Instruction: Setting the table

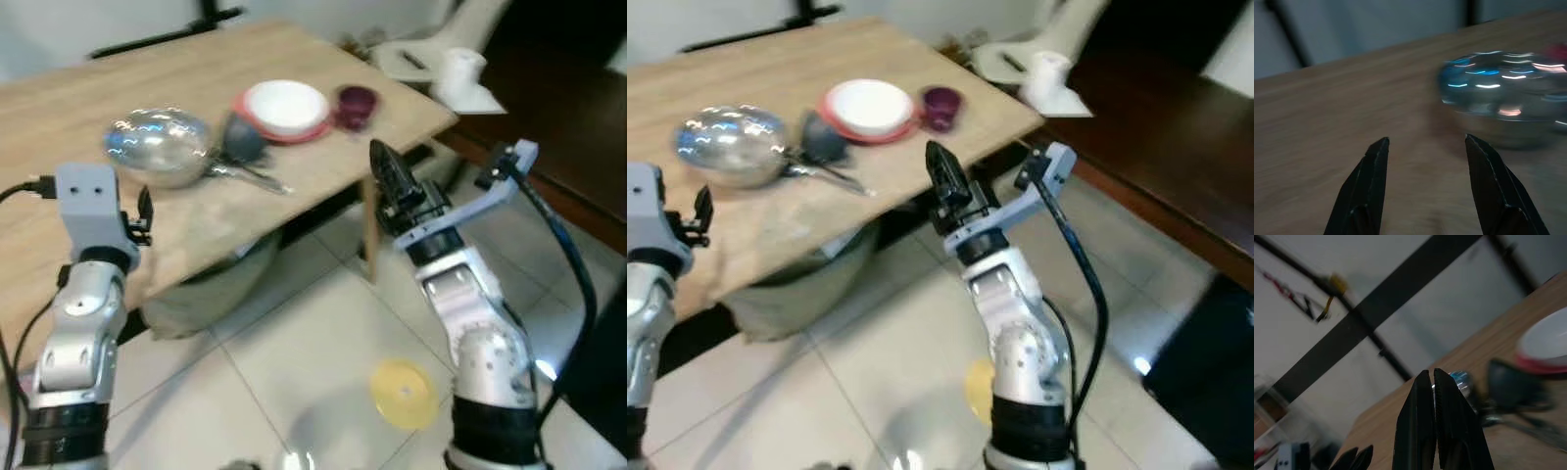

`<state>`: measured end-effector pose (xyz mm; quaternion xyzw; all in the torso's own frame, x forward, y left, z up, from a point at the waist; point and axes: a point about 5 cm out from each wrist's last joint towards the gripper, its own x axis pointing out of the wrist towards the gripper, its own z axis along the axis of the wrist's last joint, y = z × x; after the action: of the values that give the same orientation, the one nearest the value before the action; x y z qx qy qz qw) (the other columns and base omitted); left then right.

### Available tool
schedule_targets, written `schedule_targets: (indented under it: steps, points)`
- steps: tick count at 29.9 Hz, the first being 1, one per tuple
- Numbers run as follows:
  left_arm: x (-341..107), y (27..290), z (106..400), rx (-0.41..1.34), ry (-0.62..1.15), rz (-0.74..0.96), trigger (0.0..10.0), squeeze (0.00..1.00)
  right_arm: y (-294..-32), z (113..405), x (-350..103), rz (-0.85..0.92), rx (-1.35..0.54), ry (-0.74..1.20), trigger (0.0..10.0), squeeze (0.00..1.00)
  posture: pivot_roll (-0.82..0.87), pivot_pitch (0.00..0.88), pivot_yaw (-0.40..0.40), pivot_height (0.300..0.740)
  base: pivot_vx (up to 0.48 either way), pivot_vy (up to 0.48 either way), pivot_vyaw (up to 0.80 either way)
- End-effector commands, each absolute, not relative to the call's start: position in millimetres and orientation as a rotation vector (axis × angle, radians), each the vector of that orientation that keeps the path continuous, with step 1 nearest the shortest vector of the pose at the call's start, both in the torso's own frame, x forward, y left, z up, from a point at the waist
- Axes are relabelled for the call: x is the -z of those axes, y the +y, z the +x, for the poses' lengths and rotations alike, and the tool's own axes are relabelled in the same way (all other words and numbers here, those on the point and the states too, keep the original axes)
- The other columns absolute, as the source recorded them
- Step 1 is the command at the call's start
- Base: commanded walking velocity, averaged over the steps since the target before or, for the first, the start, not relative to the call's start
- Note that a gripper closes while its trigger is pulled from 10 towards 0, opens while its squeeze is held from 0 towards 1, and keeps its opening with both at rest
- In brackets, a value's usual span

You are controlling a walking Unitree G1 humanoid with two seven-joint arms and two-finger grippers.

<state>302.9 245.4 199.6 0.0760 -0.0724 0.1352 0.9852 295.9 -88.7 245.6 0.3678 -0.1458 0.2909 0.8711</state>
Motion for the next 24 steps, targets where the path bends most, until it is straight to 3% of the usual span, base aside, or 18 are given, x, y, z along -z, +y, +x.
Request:
schedule_targets:
  steps: [1,7,12,19,24]
  points:
    - [-196.8,239.1,303.5,-0.252,-0.145,0.167,10.0,0.00,-96.3,297.4,-242.3,0.750,-0.579,-0.300,10.0,0.00,-0.06,0.087,0.015,0.740,0.461,0.000,0.74]
    - [-197.6,236.0,304.1,-0.239,-0.152,0.186,10.0,0.00,-98.1,297.8,-241.4,0.744,-0.564,-0.300,10.0,0.00,-0.06,0.088,0.016,0.740,0.458,0.000,0.74]
    - [-197.5,234.8,304.4,-0.226,-0.156,0.180,10.0,0.00,-103.5,299.8,-242.1,0.762,-0.527,-0.313,10.0,0.00,-0.06,0.087,0.016,0.740,0.413,0.000,0.26]
    - [-198.9,227.0,300.6,-0.113,-0.169,0.187,10.0,0.00,-108.2,295.5,-245.4,0.782,-0.586,-0.315,10.0,0.00,-0.06,0.081,0.021,0.740,0.000,0.000,0.00]
    - [-209.0,218.6,295.0,0.111,-0.185,0.172,10.0,0.00,-106.6,289.0,-245.4,0.770,-0.659,-0.294,10.0,0.00,-0.05,0.080,0.014,0.740,0.000,0.000,0.00]
